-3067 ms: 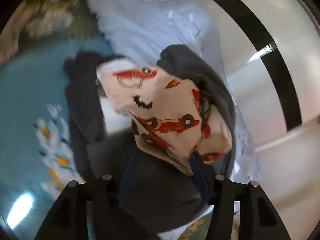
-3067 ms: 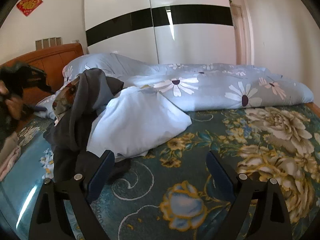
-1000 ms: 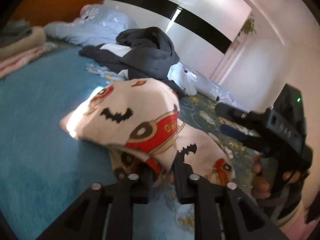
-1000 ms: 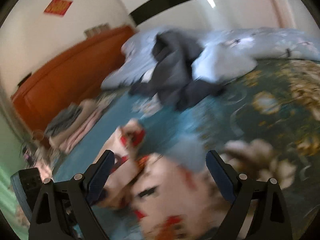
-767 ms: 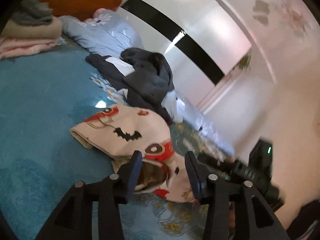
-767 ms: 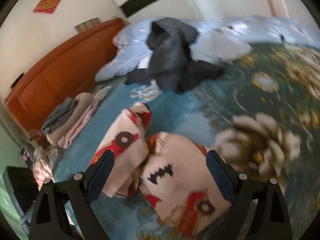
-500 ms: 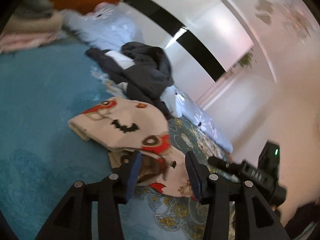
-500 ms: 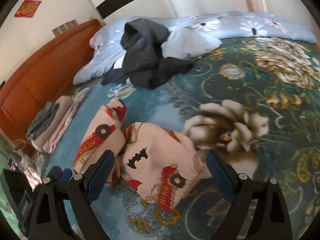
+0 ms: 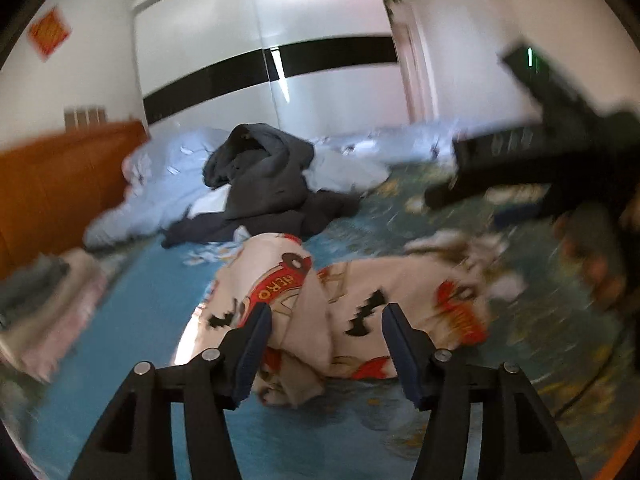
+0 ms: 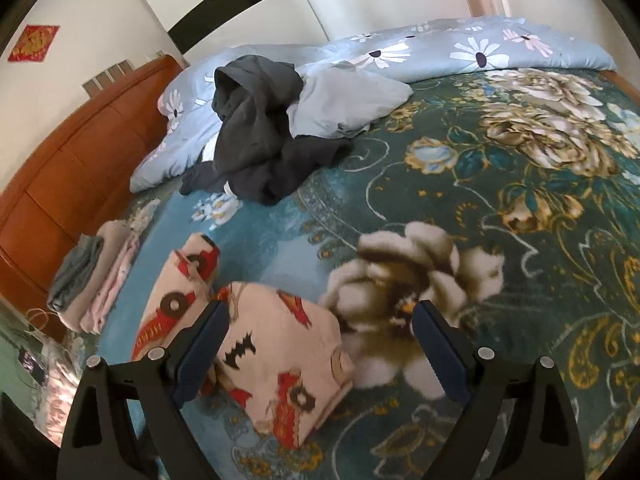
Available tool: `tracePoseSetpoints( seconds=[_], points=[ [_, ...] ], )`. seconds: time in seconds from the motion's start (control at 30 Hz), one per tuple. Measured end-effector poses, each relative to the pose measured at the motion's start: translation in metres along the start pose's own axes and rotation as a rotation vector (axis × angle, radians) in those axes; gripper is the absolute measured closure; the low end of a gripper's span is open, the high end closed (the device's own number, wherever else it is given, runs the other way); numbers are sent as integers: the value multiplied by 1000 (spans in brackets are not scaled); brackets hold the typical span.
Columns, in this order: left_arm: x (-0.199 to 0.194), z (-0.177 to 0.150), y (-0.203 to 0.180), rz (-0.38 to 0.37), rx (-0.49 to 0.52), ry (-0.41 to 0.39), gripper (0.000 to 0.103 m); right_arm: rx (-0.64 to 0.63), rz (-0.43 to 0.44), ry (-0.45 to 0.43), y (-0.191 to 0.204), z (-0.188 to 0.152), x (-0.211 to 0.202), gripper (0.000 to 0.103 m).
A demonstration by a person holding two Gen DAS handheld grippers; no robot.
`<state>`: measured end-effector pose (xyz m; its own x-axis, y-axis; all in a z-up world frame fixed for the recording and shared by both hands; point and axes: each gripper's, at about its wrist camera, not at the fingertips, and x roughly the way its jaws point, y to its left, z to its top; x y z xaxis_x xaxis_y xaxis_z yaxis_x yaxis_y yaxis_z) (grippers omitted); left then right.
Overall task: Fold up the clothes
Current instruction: 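Grasp the garment edge with the left tool and lift it high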
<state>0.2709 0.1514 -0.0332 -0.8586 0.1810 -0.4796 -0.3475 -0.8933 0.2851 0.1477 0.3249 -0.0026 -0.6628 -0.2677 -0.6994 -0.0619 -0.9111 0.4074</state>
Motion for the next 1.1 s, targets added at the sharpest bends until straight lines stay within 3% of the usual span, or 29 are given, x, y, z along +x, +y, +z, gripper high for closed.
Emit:
tracePoseSetpoints(
  seconds=[0.17, 0.27, 0.37, 0.4, 0.43, 0.57, 0.77, 0.9, 1.0, 1.1],
  points=[
    [30, -2, -38, 173, 306, 29, 39, 38, 16, 12, -26, 1, 9, 10],
    [46, -13, -52, 239, 445, 43, 39, 25, 25, 16, -34, 1, 9, 10],
    [52, -12, -49, 272, 440, 55, 40, 17, 40, 13, -41, 3, 7, 10],
    [52, -9, -46, 276, 426, 57, 46, 21, 43, 12, -44, 4, 7, 10],
    [51, -6, -41, 272, 403, 56, 63, 25, 46, 13, -47, 4, 8, 10],
    [40, 11, -11, 173, 229, 68, 79, 42, 61, 28, -53, 3, 15, 10],
    [36, 23, 65, -186, -285, 138, 83, 61, 83, 48, -61, 2, 25, 10],
    [42, 11, 115, -324, -605, 165, 92, 63, 95, 61, -61, -1, 30, 10],
    [32, 4, 153, -370, -787, 101, 93, 56, 105, 70, -58, -3, 31, 10],
    [2, 14, 197, -332, -860, -20, 93, 33, 121, 68, -52, -3, 29, 10]
  ],
)
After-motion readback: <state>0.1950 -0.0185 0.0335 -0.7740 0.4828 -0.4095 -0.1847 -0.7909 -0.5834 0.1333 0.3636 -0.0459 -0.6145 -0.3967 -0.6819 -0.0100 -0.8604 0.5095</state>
